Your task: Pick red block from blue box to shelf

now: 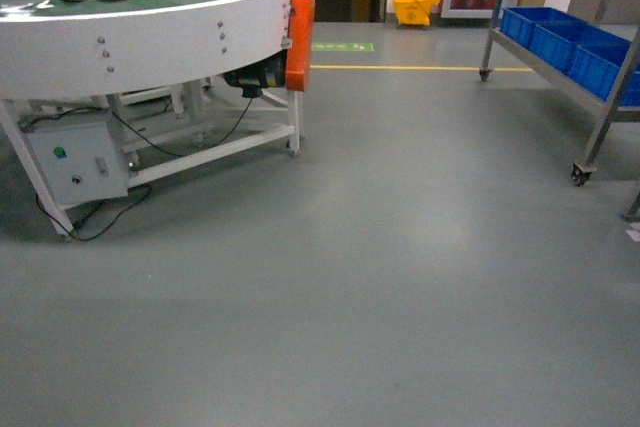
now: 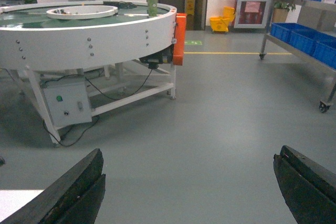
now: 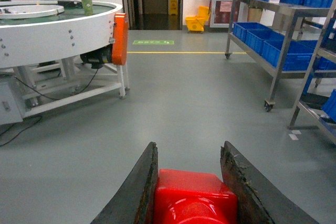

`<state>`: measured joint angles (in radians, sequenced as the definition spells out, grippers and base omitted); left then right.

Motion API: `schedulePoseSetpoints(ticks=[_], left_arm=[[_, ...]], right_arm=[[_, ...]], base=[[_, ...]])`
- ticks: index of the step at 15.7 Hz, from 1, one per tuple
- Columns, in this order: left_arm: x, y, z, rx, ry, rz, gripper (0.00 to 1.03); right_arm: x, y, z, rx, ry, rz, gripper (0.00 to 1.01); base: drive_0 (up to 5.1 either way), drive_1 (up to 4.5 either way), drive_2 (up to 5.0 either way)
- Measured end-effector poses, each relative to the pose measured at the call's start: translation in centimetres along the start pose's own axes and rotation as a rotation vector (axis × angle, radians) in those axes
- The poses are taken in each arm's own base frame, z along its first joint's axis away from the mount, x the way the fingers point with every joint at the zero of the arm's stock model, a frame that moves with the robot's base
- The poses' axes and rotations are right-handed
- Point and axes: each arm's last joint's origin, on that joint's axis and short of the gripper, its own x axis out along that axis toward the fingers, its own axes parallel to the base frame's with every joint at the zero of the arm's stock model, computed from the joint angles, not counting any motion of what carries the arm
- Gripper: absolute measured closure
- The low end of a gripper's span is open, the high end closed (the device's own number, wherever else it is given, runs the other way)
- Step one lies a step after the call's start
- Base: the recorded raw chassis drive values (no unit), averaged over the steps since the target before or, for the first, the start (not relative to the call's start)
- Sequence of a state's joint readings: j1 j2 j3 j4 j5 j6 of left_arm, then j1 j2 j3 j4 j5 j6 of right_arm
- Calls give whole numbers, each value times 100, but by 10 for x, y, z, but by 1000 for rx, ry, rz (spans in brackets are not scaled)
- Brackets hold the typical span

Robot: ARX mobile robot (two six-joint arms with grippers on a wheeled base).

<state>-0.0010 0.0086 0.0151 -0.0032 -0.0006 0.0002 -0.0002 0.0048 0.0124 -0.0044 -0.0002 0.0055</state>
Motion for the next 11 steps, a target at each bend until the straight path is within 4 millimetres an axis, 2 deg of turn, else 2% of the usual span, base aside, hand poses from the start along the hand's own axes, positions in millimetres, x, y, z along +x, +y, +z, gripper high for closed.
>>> schedulePoseSetpoints(ticks=[11], left_arm=[[0, 0, 0, 0, 1, 0, 5]], right_arm=[[0, 0, 0, 0, 0, 0, 72]], base=[[32, 465, -402]])
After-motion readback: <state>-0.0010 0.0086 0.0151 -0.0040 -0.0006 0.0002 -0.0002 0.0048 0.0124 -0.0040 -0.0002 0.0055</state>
